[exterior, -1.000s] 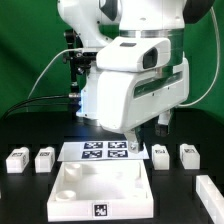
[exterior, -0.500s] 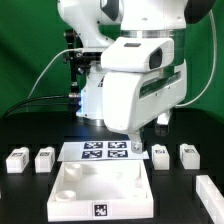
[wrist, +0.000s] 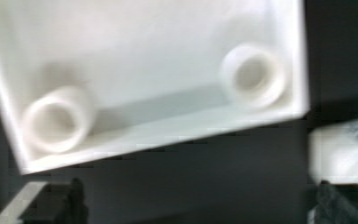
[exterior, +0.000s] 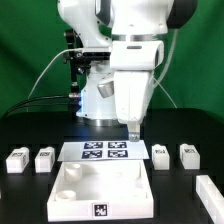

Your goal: Assemble one leg

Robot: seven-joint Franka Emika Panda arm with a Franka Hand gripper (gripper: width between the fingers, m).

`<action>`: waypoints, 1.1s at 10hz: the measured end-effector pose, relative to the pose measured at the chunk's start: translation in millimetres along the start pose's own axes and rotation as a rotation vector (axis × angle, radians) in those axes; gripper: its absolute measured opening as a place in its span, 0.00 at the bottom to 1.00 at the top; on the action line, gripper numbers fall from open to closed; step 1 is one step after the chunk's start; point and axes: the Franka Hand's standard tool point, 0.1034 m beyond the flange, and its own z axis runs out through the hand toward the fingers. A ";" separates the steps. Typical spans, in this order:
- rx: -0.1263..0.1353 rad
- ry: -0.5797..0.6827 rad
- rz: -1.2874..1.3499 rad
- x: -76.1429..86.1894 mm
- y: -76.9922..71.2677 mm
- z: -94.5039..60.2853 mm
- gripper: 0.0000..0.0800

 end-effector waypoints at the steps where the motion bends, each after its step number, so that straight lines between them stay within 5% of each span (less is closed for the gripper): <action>1: -0.006 0.009 -0.216 -20.7 -25.3 20.8 0.81; 2: 0.009 0.018 -0.363 -47.4 -46.3 39.7 0.81; 4: 0.029 0.029 -0.316 -60.0 -50.3 60.2 0.81; 6: 0.031 0.030 -0.273 -67.6 -41.7 63.7 0.81; 11: 0.082 0.037 -0.117 -47.9 -35.1 86.2 0.81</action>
Offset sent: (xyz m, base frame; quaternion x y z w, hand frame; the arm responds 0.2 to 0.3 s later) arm -0.0098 -0.0172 -0.0405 -0.0135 0.0139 0.0179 0.9997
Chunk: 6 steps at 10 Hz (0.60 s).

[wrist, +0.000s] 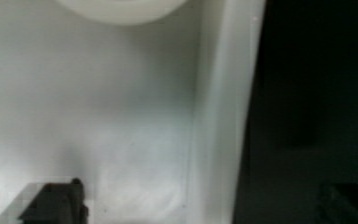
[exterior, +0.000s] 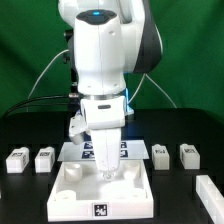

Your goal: Assemble one leg

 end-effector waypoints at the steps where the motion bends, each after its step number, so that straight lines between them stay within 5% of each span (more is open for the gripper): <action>1: -0.006 -0.001 -0.002 -3.0 -1.0 1.6 0.81; 4: -0.012 -0.001 0.003 -4.4 -1.8 2.2 0.80; 6: -0.012 -0.001 0.003 -4.5 -1.9 2.4 0.35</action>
Offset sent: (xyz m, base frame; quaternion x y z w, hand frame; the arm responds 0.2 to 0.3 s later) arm 0.0000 0.0000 0.0000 0.0000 0.0000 0.0000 1.0000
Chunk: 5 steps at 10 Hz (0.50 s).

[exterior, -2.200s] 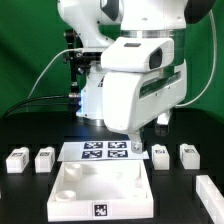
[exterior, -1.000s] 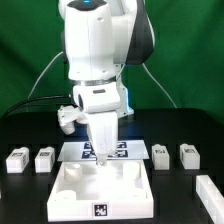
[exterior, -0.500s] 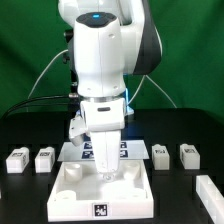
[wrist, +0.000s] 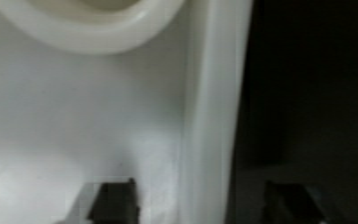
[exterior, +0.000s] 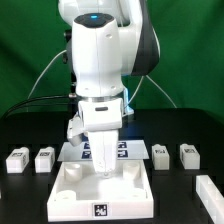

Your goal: Assemble one leg

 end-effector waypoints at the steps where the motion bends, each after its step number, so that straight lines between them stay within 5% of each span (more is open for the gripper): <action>1: 0.000 0.000 0.000 0.0 0.0 0.0 0.35; 2: 0.000 0.000 0.001 -0.2 0.1 0.0 0.12; 5: -0.015 0.000 0.002 -0.4 3.3 -1.8 0.08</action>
Offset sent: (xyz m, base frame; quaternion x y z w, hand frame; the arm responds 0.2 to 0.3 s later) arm 0.0000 0.0000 0.0000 0.0000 0.0000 0.0000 1.0000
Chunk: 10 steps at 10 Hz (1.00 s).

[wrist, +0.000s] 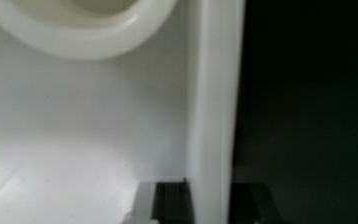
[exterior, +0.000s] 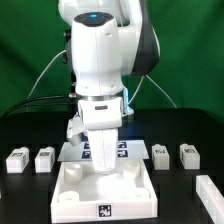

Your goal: Assemble one leg

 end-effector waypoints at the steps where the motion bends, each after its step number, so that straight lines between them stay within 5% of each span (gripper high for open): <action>1: -0.001 0.000 0.000 0.0 0.2 -0.1 0.08; 6: -0.002 0.000 0.000 -0.1 0.8 -0.3 0.08; 7: -0.028 0.000 -0.018 -0.2 7.3 -1.7 0.08; 9: -0.021 0.007 0.026 25.3 27.0 -4.6 0.08; 10: -0.041 0.015 0.020 43.9 44.4 -6.5 0.08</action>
Offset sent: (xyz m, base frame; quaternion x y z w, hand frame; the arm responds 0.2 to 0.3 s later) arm 0.0000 0.0000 0.0000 0.0000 0.0000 0.0000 1.0000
